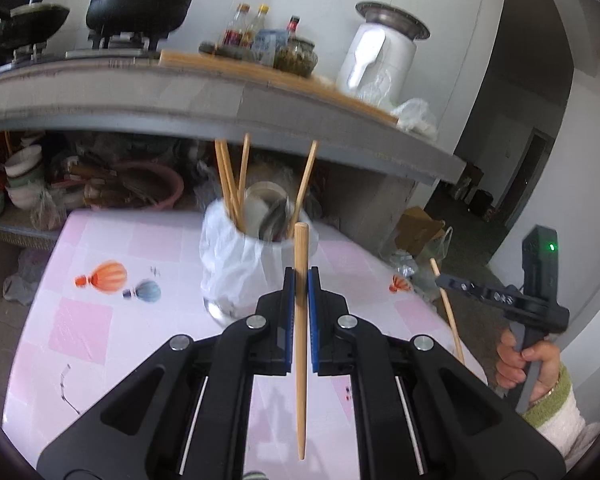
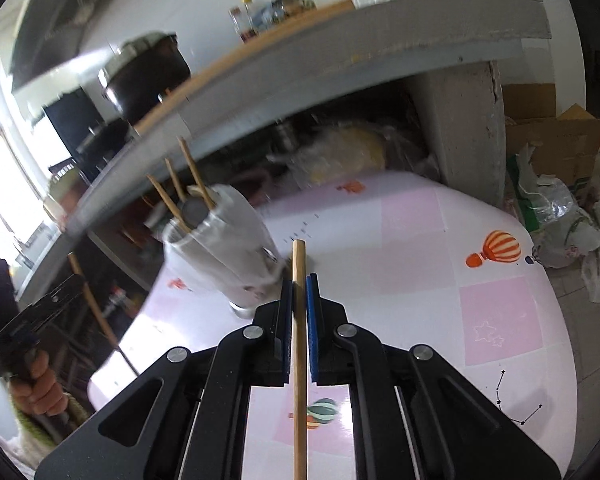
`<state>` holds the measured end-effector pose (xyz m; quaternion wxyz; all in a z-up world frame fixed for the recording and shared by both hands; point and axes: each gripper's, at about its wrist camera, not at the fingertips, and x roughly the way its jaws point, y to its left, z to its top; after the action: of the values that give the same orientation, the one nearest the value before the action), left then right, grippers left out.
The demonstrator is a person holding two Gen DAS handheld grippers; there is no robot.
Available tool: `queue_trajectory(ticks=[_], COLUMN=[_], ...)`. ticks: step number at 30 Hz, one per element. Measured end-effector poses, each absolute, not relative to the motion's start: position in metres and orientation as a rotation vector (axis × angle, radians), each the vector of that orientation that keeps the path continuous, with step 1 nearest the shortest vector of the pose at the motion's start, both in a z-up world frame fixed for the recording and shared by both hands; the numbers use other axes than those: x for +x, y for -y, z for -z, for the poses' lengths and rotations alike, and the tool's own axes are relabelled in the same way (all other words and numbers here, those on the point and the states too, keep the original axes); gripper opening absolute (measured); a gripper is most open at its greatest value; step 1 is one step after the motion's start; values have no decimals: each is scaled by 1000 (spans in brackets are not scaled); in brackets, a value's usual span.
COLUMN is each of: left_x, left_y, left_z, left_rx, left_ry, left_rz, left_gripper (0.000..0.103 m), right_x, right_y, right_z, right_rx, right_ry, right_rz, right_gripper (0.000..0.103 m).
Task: Organize utensils
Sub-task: 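Carry both held chopsticks up toward the bagged holder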
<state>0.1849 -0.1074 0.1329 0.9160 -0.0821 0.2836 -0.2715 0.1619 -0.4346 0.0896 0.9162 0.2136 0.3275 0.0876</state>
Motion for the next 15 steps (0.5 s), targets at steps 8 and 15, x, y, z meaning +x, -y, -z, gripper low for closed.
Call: queue_trajectory(ticks=[8,15], left_x=[204,239], left_y=[105,110], left_z=[-195,-246], left_rx=[-175,-195], left_ry=[-440,-335], left_rz=[535,517], left_gripper=[5,5], right_x=[148,147], right_y=[436,432], right_z=[-108,-108], right_rx=[469,469], right_ry=[-610,-615], right_rz=[-221,-237], right_gripper=[7,7])
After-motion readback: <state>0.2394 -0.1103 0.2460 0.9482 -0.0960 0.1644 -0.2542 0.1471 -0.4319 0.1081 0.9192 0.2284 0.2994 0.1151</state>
